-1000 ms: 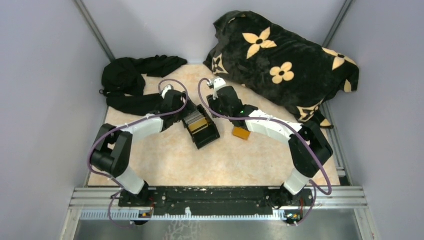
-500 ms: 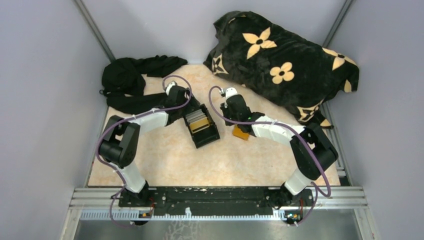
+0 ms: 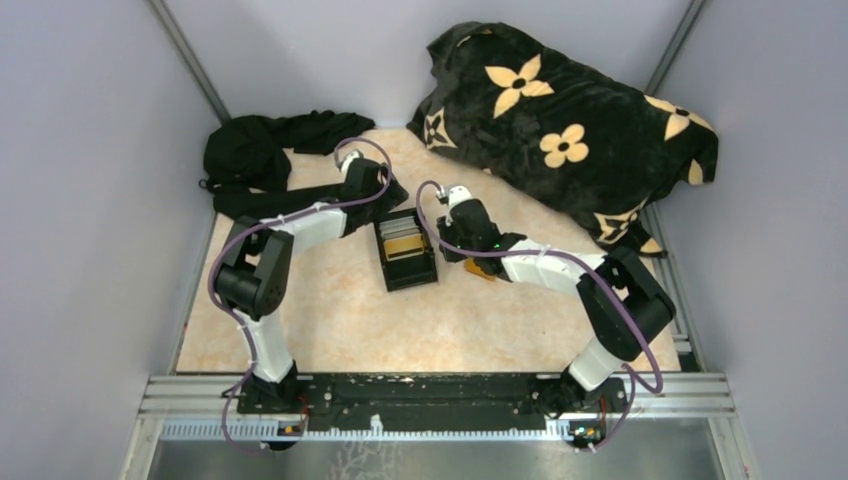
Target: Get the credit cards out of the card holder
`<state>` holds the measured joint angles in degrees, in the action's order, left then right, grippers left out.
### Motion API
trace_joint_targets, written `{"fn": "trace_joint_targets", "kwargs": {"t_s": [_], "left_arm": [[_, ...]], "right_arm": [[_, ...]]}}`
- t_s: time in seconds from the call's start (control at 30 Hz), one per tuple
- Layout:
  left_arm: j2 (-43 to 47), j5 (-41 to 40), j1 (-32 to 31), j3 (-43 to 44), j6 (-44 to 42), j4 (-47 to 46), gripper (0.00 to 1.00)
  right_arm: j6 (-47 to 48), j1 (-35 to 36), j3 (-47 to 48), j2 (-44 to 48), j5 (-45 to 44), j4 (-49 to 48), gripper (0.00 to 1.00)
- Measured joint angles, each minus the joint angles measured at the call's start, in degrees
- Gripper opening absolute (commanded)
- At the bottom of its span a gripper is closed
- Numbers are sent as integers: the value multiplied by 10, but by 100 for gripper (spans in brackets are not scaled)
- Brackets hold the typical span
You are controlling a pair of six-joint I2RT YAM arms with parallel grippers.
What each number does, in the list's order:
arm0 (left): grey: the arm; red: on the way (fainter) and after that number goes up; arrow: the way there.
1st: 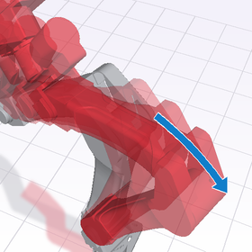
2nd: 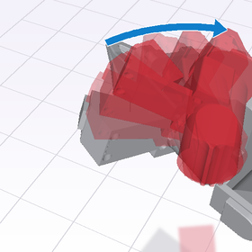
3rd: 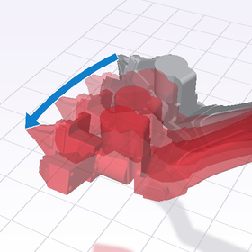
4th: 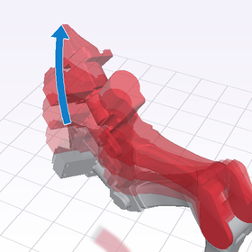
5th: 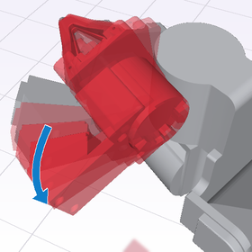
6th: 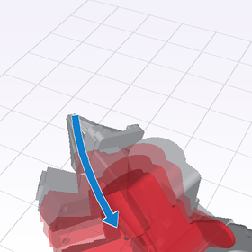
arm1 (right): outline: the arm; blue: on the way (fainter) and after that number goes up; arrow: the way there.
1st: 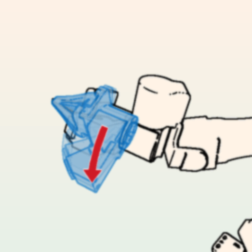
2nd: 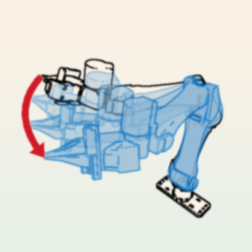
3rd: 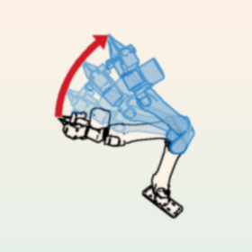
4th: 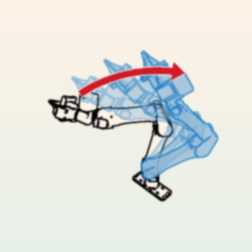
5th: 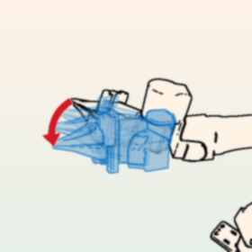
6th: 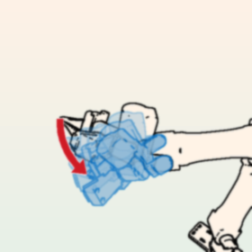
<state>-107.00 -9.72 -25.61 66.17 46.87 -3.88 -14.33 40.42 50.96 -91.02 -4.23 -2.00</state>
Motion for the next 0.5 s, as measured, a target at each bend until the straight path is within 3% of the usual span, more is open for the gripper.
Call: {"fn": "trace_joint_targets", "kwargs": {"t_s": [0.5], "left_arm": [[-20,0,0,36,-4,6,92]], "right_arm": [[-13,16,0,0,28,-6,23]]}}
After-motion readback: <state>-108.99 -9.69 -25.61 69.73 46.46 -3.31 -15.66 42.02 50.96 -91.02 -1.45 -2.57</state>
